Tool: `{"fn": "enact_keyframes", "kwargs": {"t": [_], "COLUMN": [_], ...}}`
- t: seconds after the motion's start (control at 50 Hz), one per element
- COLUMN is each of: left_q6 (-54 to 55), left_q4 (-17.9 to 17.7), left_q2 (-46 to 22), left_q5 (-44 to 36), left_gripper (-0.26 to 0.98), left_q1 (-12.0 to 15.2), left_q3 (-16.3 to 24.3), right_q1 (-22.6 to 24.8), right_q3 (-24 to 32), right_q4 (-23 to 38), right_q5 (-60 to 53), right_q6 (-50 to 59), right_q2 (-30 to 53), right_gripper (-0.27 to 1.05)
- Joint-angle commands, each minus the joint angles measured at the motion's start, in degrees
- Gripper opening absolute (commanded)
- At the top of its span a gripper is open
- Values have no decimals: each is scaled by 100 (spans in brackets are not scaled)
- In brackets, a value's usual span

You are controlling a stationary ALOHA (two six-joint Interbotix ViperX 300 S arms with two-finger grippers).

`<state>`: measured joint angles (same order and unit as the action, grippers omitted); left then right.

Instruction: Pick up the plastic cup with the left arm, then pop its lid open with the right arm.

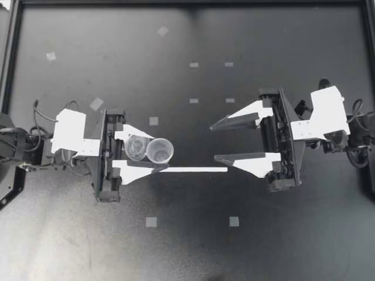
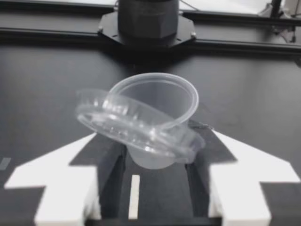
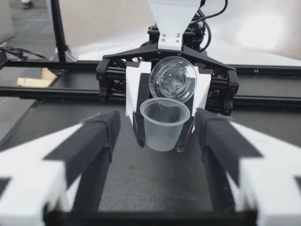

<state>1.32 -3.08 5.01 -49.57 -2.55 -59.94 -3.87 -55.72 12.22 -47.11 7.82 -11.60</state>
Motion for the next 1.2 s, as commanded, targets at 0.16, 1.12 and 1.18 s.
{"fn": "enact_keyframes", "kwargs": {"t": [0.16,1.12,1.18], "left_q6": [-9,-9,-9], "left_q4": [0,18,18], "left_q2": [114,88,79], "left_q5": [-18,-18,-18], "left_gripper": [13,13,13], "left_q1": [-9,-9,-9], "left_q3": [35,26,35], "right_q1": [-35,-35,-35], "right_q3": [62,53,53], "right_q4": [-18,-18,-18], "right_q5": [-53,-35,-35], "right_q6": [26,18,18], "right_q2": [-44,44,44], "right_gripper": [65,65,65]}}
